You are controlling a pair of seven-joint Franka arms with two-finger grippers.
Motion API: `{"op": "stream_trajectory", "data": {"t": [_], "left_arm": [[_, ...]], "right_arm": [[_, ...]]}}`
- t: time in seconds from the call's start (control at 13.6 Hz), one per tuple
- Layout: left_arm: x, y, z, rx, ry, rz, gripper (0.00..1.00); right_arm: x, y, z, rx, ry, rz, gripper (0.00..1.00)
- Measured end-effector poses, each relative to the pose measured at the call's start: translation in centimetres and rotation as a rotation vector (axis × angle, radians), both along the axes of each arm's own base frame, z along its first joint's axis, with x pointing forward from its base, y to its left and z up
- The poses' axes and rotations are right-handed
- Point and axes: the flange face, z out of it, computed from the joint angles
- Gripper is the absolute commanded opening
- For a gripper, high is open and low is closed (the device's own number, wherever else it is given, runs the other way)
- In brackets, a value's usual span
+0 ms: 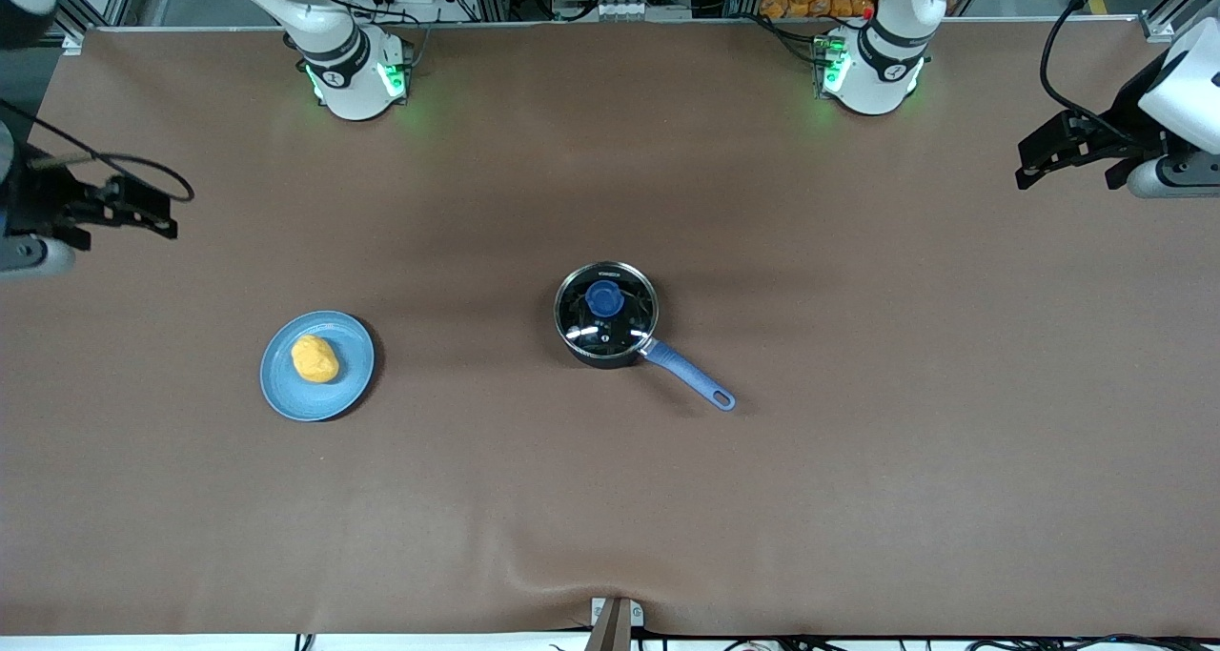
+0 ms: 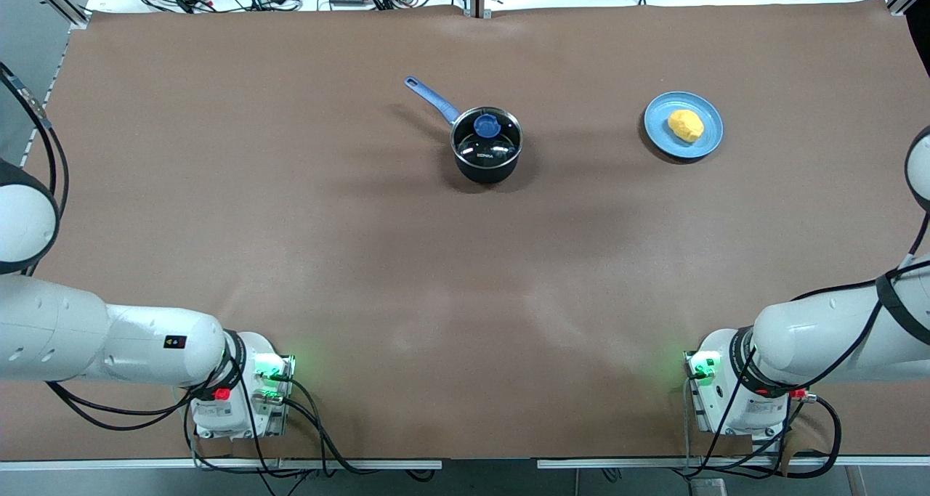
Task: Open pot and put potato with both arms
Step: 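Move the right gripper toward the potato and the left gripper toward the pot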
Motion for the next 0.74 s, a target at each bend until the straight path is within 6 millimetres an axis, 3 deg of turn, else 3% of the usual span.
{"op": "stream_trajectory", "data": {"t": [0.44, 0.59, 0.74], "left_arm": [[0.0, 0.5, 0.4, 0.000, -0.009, 0.018, 1.00], [0.0, 0.4, 0.4, 0.000, -0.009, 0.018, 1.00], [0.0, 0.3, 0.5, 0.000, -0.010, 0.014, 1.00]], "right_arm": [[-0.3, 0.0, -0.1, -0.001, 0.007, 0.002, 1.00], [-0.2, 0.3, -1.2, 0.000, 0.027, 0.009, 1.00], [0.5, 0.6, -3.8, 0.001, 0.037, 0.021, 1.00]]}}
